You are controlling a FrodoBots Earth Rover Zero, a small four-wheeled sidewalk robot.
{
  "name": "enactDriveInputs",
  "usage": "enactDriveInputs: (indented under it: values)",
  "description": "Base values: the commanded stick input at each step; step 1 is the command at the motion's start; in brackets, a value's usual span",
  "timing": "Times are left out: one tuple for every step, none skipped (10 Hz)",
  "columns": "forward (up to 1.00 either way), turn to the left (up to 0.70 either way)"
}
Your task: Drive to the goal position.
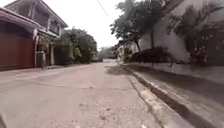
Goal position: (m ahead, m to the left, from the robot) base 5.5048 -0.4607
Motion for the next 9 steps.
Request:
enactDriveInputs:
  values:
    - [1.00, -0.22]
    - [1.00, -0.36]
    - [1.00, -0.25]
    - [1.00, 0.00]
    - [1.00, 0.00]
    - [1.00, 0.00]
    - [1.00, 0.00]
    - [1.00, 0.00]
    - [1.00, 0.00]
